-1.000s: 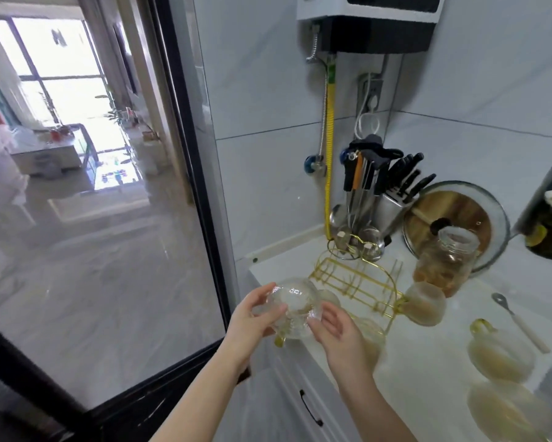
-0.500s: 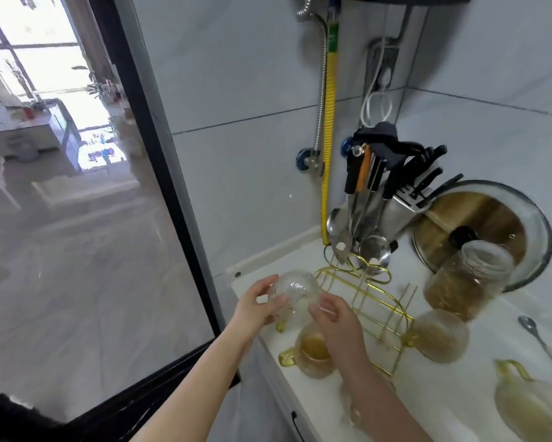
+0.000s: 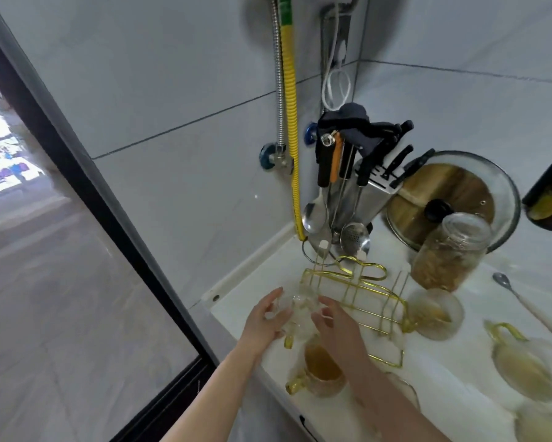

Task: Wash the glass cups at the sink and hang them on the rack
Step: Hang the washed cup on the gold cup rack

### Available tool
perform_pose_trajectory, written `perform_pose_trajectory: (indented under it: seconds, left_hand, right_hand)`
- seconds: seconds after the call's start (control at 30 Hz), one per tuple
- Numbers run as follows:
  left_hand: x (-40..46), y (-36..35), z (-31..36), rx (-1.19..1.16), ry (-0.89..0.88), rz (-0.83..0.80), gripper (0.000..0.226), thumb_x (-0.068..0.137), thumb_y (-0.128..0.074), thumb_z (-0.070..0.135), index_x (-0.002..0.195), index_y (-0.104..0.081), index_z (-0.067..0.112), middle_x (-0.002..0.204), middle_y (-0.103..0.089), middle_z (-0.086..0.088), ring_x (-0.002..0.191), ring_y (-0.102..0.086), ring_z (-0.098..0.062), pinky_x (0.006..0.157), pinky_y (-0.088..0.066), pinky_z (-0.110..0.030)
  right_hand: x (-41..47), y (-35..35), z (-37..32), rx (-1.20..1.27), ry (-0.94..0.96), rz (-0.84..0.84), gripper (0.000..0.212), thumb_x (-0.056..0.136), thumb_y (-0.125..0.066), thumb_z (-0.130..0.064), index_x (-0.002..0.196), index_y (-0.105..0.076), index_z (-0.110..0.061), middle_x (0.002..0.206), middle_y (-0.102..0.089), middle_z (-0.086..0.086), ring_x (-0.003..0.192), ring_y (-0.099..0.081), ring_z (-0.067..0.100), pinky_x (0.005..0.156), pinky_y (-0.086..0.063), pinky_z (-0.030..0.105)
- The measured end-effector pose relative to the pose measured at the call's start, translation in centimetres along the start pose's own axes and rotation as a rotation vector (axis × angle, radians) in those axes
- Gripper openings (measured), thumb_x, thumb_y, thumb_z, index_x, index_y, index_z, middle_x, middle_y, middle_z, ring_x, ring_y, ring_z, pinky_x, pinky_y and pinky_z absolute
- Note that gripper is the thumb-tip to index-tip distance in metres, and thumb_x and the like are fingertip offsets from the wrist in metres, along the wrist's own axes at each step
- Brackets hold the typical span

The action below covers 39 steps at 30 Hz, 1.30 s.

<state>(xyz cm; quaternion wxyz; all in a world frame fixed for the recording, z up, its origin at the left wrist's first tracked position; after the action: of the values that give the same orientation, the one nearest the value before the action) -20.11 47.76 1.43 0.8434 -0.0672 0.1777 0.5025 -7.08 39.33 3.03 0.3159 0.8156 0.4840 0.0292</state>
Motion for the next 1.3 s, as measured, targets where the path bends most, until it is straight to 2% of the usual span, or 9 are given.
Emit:
perform_pose_trajectory:
  seconds: [0.23,0.3,0.43,0.63,0.77,0.9,1.03,1.13,1.3]
  left_hand:
    - [1.6,0.2,-0.8,-0.008,0.068,-0.086,0.047,0.089,-0.064,0.02,0.132,-0.05,0.032,0.129,-0.047,-0.008,0.114,-0.055,-0.023,0.07,-0.055,-0.02]
    - [1.9,0.3,-0.9,-0.002,0.075,-0.103,0.045,0.09,-0.063,0.019,0.131,-0.05,0.033,0.127,-0.047,-0.008,0.106,-0.057,-0.02,0.072,-0.055,-0.021]
    - [2.2,0.6,-0.9,0.022,0.049,-0.111,0.042,0.091,-0.061,0.014,0.128,-0.051,0.032,0.122,-0.046,-0.005,0.092,-0.057,-0.01,0.063,-0.053,-0.017]
    - [2.6,0.7,-0.6,0.064,0.022,-0.117,0.042,0.092,-0.059,0.012,0.131,-0.05,0.027,0.122,-0.047,-0.005,0.088,-0.052,-0.001,0.052,-0.047,-0.008]
    - [2.6,0.9,-0.5,0.069,0.011,-0.11,0.041,0.093,-0.057,0.011,0.13,-0.05,0.026,0.124,-0.047,-0.005,0.088,-0.051,0.001,0.054,-0.049,-0.012]
    - [2.6,1.0,-0.9,0.084,0.045,-0.121,0.039,0.094,-0.058,0.016,0.128,-0.049,0.033,0.122,-0.048,-0.004,0.09,-0.054,-0.005,0.064,-0.052,-0.019]
    - [2.5,0.7,-1.3,0.07,0.069,-0.114,0.043,0.094,-0.058,0.018,0.133,-0.045,0.032,0.117,-0.047,-0.002,0.093,-0.054,-0.011,0.064,-0.048,-0.019]
    - [2.4,0.7,-2.3,0.079,0.119,-0.089,0.051,0.092,-0.06,0.022,0.138,-0.04,0.028,0.12,-0.049,-0.004,0.104,-0.055,-0.021,0.071,-0.05,-0.024]
    - [1.6,1.1,-4.2,0.098,0.211,-0.05,0.061,0.091,-0.062,0.021,0.144,-0.033,0.02,0.116,-0.055,-0.004,0.103,-0.058,-0.024,0.08,-0.051,-0.032]
  right_hand:
    - [0.4,-1.1,0.7,-0.12,-0.041,0.025,0.04,0.098,-0.046,-0.03,0.137,-0.042,-0.024,0.128,-0.059,0.003,0.115,-0.058,0.017,0.092,-0.044,0.026]
    - [0.4,-1.3,0.7,-0.135,-0.045,0.027,0.04,0.099,-0.045,-0.029,0.138,-0.04,-0.024,0.126,-0.06,0.003,0.115,-0.057,0.018,0.09,-0.044,0.025]
    - [0.5,-1.8,0.7,-0.148,-0.041,0.039,0.041,0.1,-0.042,-0.026,0.14,-0.037,-0.023,0.128,-0.06,0.004,0.119,-0.055,0.02,0.094,-0.044,0.028]
    - [0.5,-2.1,0.7,-0.226,-0.014,0.071,0.043,0.101,-0.041,-0.028,0.143,-0.035,-0.024,0.134,-0.057,0.001,0.122,-0.055,0.018,0.098,-0.043,0.027]
    - [0.6,-2.4,0.8,-0.236,-0.013,0.093,0.044,0.101,-0.041,-0.029,0.144,-0.036,-0.025,0.135,-0.056,0.0,0.123,-0.054,0.017,0.101,-0.043,0.027]
    - [0.6,-2.6,0.9,-0.255,-0.016,0.103,0.043,0.1,-0.041,-0.03,0.143,-0.036,-0.026,0.135,-0.056,-0.001,0.121,-0.055,0.017,0.101,-0.043,0.028]
    - [0.2,-2.4,1.0,-0.286,-0.007,0.104,0.046,0.1,-0.041,-0.027,0.145,-0.032,-0.029,0.135,-0.056,-0.001,0.122,-0.054,0.018,0.1,-0.044,0.028]
    - [-0.5,-2.1,1.1,-0.284,-0.005,0.077,0.049,0.099,-0.044,-0.026,0.146,-0.029,-0.027,0.141,-0.051,-0.001,0.127,-0.05,0.018,0.104,-0.04,0.028]
    - [-2.5,-1.3,1.2,-0.253,0.051,0.079,0.052,0.097,-0.049,-0.02,0.146,-0.032,-0.025,0.148,-0.041,-0.005,0.136,-0.039,0.012,0.11,-0.029,0.021]
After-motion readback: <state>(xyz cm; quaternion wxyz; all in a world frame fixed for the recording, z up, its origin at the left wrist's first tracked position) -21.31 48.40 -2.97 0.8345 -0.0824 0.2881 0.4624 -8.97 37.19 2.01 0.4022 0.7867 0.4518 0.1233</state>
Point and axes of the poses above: each hand's wrist, its own x-axis towards the middle knuckle, its own y-axis out of the back of the hand, z = x × y, the point moved 2 cm from there along x, towards the middle knuckle
